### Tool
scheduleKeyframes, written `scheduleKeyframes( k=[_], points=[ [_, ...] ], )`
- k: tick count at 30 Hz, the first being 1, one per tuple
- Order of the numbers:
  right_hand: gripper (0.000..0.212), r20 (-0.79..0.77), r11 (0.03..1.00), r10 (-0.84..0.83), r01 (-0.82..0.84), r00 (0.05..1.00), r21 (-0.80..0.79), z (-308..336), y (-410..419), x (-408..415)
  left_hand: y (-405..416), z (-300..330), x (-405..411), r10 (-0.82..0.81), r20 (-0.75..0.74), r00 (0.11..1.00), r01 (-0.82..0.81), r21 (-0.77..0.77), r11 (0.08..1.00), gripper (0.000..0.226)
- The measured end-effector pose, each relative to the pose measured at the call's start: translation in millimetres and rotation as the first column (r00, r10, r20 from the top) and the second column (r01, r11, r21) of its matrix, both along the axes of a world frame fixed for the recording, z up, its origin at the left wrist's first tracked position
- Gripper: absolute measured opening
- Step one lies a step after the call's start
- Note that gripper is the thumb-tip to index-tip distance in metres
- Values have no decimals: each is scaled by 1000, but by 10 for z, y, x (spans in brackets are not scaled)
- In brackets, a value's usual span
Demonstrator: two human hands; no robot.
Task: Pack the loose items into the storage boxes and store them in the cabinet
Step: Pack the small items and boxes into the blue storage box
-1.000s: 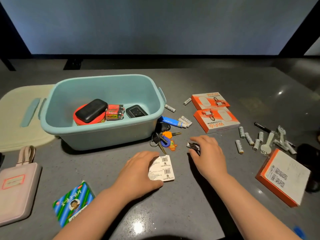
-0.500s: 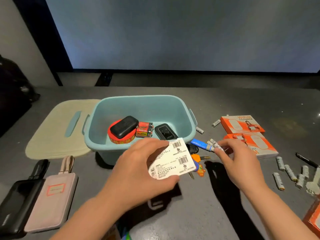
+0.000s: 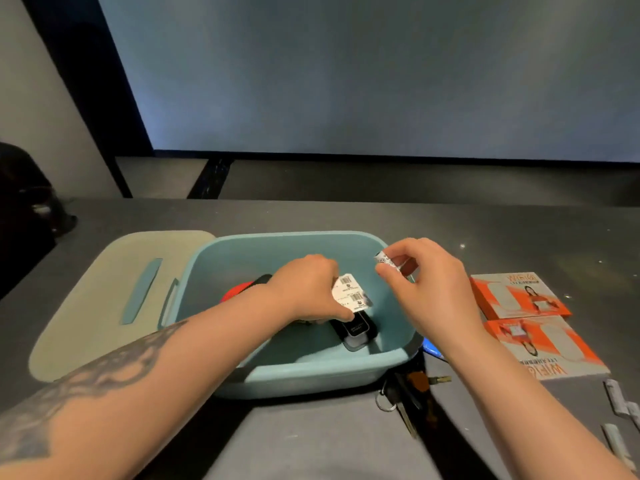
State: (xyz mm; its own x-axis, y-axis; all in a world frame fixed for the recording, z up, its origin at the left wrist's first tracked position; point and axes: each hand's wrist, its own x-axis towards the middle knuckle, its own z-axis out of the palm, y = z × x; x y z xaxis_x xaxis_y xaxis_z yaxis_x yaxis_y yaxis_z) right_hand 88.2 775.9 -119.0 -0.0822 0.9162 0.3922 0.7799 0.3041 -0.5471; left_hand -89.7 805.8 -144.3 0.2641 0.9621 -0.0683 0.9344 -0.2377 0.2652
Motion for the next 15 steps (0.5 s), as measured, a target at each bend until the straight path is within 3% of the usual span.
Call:
scheduleKeyframes(
  k=[9, 12, 15],
  points=[
    [8, 185, 998, 40, -29, 982, -62, -176, 177, 30, 396, -440, 147, -200, -114, 973, 190, -95, 977, 56],
    [8, 348, 998, 55, -43, 936, -41, -207, 302, -55, 359, -344, 67, -181, -95, 979, 169, -125, 978, 61],
    [12, 560, 995, 97, -85, 823, -48, -244, 496, -239, 208, -42, -174, -84, 3, 996, 84, -33, 996, 59]
  ],
)
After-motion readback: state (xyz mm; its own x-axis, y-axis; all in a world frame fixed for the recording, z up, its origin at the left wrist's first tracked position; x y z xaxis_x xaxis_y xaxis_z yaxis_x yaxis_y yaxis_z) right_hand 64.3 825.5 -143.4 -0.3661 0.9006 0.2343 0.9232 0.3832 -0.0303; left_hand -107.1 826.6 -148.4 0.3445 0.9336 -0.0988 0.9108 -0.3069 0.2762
